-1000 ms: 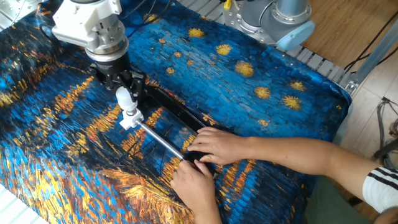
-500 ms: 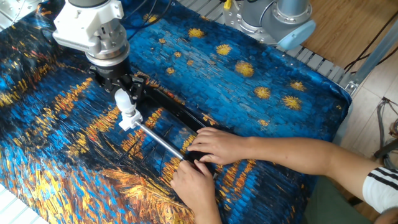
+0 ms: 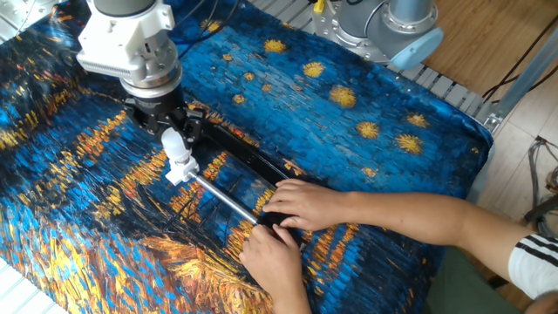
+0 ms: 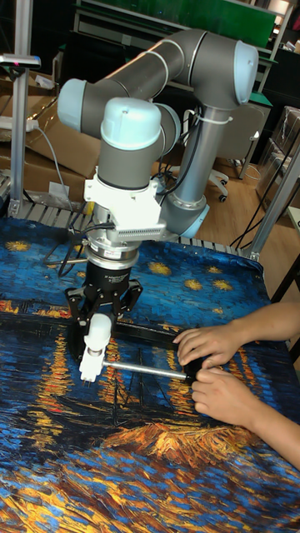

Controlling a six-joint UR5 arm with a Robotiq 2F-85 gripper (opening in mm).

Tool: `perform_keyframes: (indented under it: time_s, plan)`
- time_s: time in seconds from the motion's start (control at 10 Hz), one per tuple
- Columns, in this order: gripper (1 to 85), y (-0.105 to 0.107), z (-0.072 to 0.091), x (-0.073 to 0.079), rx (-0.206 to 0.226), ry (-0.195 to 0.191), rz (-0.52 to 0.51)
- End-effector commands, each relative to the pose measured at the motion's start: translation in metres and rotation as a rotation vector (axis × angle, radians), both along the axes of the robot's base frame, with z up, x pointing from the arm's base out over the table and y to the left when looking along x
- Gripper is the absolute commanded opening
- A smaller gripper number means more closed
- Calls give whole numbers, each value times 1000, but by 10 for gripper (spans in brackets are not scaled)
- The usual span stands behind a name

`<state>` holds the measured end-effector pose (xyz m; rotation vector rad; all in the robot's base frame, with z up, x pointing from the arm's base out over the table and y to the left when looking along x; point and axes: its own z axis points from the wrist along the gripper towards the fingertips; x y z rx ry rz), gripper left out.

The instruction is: Install the light bulb by rotating it

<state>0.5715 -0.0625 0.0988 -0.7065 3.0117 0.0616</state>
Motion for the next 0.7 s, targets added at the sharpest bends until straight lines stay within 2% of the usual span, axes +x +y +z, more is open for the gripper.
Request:
perform_keyframes:
  time_s: [0.0,0.6]
  plan:
    - [240,-1,0,2,1,2,27]
    - [247,1,-3,5,-14,-8,21]
